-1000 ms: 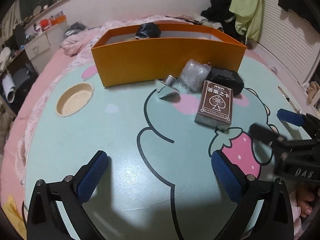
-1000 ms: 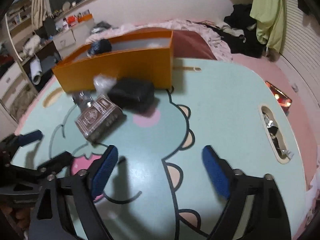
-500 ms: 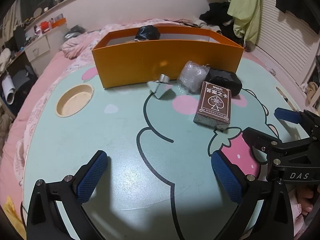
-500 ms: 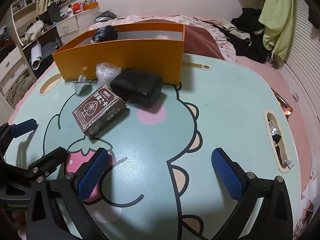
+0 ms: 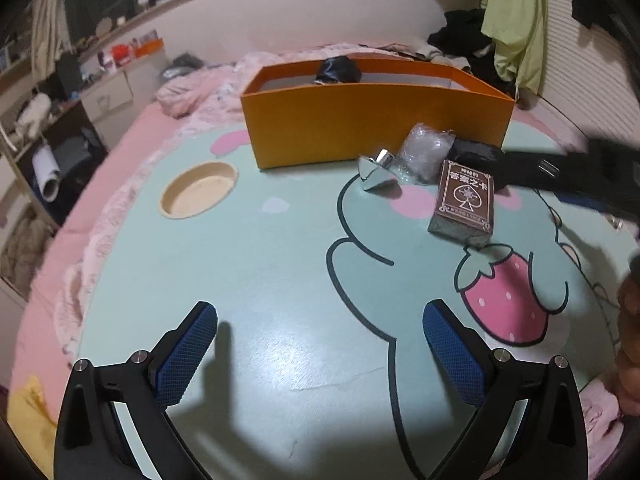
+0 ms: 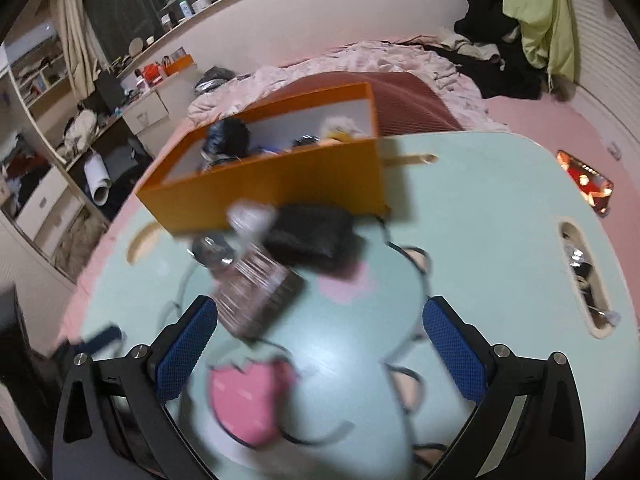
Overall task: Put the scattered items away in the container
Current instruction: 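Grasp the brown card deck with the right tool and lift it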
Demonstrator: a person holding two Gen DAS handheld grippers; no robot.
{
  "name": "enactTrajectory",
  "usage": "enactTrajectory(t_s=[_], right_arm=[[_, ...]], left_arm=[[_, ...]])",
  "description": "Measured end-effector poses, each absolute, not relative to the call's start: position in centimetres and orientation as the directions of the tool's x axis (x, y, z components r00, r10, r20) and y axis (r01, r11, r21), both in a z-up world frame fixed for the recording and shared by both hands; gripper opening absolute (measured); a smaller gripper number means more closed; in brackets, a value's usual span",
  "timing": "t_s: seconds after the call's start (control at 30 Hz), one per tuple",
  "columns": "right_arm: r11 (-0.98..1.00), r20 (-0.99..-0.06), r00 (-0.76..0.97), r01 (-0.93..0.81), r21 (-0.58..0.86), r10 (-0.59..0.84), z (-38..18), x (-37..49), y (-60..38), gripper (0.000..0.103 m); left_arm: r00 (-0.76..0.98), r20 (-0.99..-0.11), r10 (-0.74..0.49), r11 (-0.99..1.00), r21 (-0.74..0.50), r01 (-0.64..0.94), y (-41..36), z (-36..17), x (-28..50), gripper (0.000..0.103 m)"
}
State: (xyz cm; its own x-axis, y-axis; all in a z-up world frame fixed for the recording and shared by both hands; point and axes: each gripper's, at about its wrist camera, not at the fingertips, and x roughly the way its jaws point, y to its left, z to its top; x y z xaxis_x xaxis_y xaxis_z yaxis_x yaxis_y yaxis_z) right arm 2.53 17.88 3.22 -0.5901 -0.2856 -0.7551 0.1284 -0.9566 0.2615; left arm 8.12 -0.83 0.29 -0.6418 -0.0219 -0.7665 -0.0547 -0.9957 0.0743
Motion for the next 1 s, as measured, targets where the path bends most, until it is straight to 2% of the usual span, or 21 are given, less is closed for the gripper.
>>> enactTrajectory(t_s=[0.17,0.23,0.27,0.33,0.37,0.4,0.43,0.5,0.67,0.7,0.83,1.0], right_arm=[[-0.961,-0.774,-0.571,0.132,0.242,-0.274,2.9,1.2,14.9,0.102],[-0.972,-0.794,-0.561,0.129,0.195,-0.233,2.5,1.0,14.0,0.094],[-0.977,-0.807,-0.550,0.131,0.169,-0.214,2.1,1.1,13.6,0.085],[-0.970,-0.815,-0.526,0.146,0.194,-0.242,1.3,1.3,13.6,0.078],[-0.970,-0.816,-0.526,0.143,0.195,-0.242,1.3,1.5,13.9,0.070],[-0.976,-0.820,-0.530,0.138,0.168,-0.216,1.3,1.7,14.0,0.052],[-0.979,-0.825,-0.528,0.141,0.146,-0.200,1.4,1.9,14.2,0.045],[-0.970,-0.827,-0.511,0.187,0.158,-0.234,1.3,2.5,14.9,0.021],[-0.949,-0.811,-0.511,0.271,0.161,-0.283,1.1,4.9,17.8,0.020],[-0.948,-0.804,-0.525,0.286,0.142,-0.279,1.0,5.5,18.3,0.001],[-0.944,-0.743,-0.619,0.326,0.051,-0.254,0.4,7.3,19.7,0.000],[-0.943,-0.719,-0.646,0.330,0.040,-0.257,0.3,7.6,19.5,0.001]], left_arm=[[-0.635,-0.773,0.006,-0.998,0.039,-0.056,-1.5,0.2,8.0,0.103],[-0.636,-0.772,0.005,-0.998,0.040,-0.056,-1.5,0.2,8.1,0.103],[-0.635,-0.773,0.006,-0.998,0.039,-0.057,-1.5,0.2,8.0,0.103],[-0.633,-0.774,0.010,-0.998,0.034,-0.057,-1.5,0.2,8.0,0.103],[-0.633,-0.774,0.008,-0.998,0.036,-0.057,-1.5,0.3,8.1,0.103],[-0.634,-0.773,0.007,-0.998,0.037,-0.056,-1.5,0.3,8.1,0.103],[-0.634,-0.774,0.008,-0.998,0.036,-0.056,-1.6,0.3,8.1,0.103],[-0.633,-0.774,0.011,-0.998,0.032,-0.057,-1.5,0.4,8.1,0.103],[-0.630,-0.776,0.020,-0.998,0.022,-0.059,-1.5,0.3,8.0,0.103],[-0.629,-0.777,0.022,-0.998,0.020,-0.059,-1.5,0.3,8.0,0.103],[-0.630,-0.776,0.022,-0.998,0.021,-0.060,-1.4,0.3,8.0,0.103],[-0.629,-0.777,0.024,-0.998,0.019,-0.061,-1.5,0.1,8.0,0.103]])
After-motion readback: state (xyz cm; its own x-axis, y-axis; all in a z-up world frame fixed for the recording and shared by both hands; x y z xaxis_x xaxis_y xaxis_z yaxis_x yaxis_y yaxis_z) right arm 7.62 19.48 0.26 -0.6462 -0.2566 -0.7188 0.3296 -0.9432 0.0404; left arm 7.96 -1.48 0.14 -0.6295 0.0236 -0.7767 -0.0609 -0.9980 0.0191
